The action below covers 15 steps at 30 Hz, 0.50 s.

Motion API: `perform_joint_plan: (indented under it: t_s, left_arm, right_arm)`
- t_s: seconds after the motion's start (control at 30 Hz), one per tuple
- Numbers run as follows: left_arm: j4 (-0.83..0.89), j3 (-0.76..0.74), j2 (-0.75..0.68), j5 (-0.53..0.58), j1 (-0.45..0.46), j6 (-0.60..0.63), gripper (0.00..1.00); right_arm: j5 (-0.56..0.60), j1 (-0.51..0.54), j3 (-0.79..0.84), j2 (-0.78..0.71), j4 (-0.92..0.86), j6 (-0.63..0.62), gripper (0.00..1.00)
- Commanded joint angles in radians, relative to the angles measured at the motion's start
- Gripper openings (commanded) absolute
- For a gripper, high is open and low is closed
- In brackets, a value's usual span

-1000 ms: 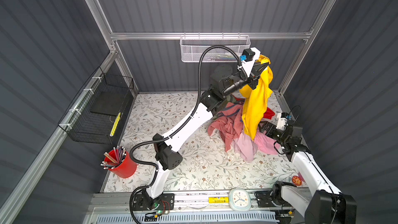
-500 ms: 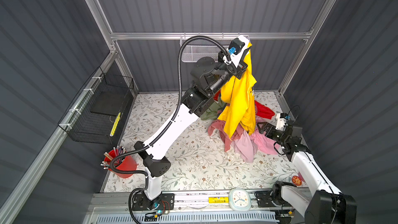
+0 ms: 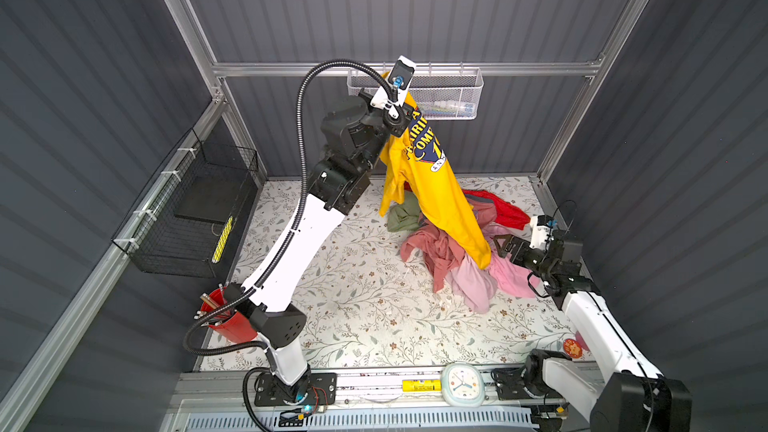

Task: Pick out a specific cloth from the pile
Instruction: 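Lift the yellow T-shirt high with the left gripper and carry it away from the pile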

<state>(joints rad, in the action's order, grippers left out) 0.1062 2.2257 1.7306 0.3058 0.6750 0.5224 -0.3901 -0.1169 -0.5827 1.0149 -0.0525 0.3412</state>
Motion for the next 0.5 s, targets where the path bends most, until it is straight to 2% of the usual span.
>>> perform_joint_plan:
  t_s: [0.0,0.27,0.37,0.47]
  left_arm:
    - [-0.032,-0.029,-0.081,0.082,-0.040,0.053,0.00]
    - [0.003,-0.139,-0.165,0.182,-0.180,0.047,0.00]
    - [0.024,-0.160,-0.188,0.174,-0.253,0.008,0.00]
    - [0.033,-0.181,-0.204,0.169,-0.286,0.002,0.00]
  right_arm:
    - [0.017,0.015,-0.035,0.009,-0.018,-0.024,0.99]
    - [0.027,0.032,-0.056,0.023,-0.036,-0.043,0.99]
    - [0.029,0.036,-0.059,0.026,-0.040,-0.047,0.99]
    - [0.033,0.043,-0.060,0.028,-0.041,-0.048,0.99]
